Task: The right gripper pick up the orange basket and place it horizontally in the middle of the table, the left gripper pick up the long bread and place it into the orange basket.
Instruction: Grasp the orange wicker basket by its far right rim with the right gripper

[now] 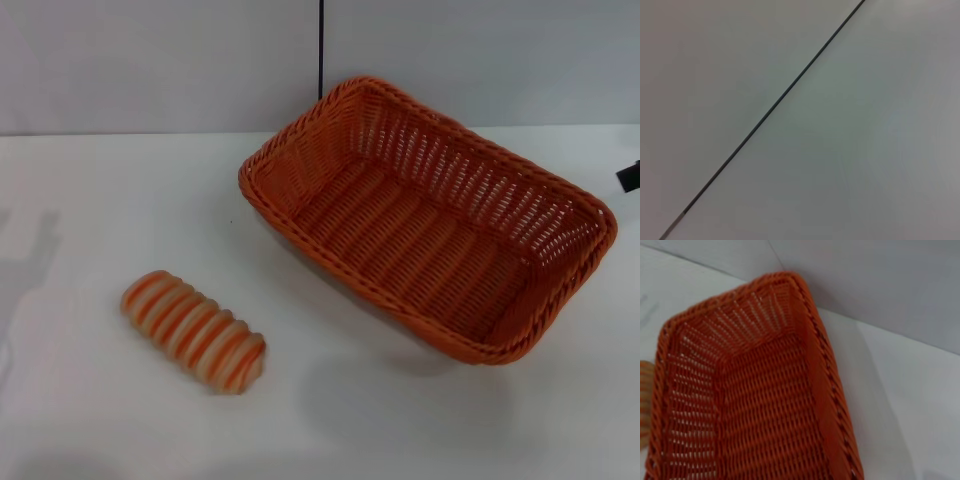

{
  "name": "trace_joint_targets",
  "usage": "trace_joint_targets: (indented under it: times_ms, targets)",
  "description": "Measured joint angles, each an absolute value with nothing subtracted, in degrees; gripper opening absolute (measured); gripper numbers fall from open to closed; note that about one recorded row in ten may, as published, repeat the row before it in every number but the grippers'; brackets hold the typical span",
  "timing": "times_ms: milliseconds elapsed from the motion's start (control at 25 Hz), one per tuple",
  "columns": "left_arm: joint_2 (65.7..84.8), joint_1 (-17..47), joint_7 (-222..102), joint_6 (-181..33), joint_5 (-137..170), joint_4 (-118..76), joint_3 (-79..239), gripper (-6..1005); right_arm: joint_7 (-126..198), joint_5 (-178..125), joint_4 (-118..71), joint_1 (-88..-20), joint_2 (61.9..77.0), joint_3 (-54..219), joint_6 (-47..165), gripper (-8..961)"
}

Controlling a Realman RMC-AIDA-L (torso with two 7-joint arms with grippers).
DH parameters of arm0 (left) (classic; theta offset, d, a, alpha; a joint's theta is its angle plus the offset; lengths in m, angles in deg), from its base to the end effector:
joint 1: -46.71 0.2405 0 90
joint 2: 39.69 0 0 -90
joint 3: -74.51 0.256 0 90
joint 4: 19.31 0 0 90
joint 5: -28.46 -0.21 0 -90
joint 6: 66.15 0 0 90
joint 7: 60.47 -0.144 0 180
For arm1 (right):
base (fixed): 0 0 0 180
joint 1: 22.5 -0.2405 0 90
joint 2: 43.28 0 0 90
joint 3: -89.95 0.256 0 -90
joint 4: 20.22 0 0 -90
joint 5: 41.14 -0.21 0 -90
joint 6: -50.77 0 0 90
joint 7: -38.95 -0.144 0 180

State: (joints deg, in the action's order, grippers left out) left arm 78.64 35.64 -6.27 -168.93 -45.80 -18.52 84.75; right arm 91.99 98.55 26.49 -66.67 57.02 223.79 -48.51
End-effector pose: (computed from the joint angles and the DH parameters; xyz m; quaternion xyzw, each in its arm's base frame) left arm -0.3539 0.2112 0.0440 -0.5454 -0.3294 -0.5968 0.4878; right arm 0.2483 0.3920 0.1345 -0.8945 0.4259 -0.0542 0.1249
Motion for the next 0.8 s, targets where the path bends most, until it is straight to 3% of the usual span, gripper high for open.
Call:
trace_joint_targets:
  times_ms: [800]
  targets:
    - [78.6, 35.02, -6.33, -167.75, -45.8, -18.53, 85.05, 813, 94.05, 98.88, 20.37, -69.03, 59.81, 220.41, -40.75, 375]
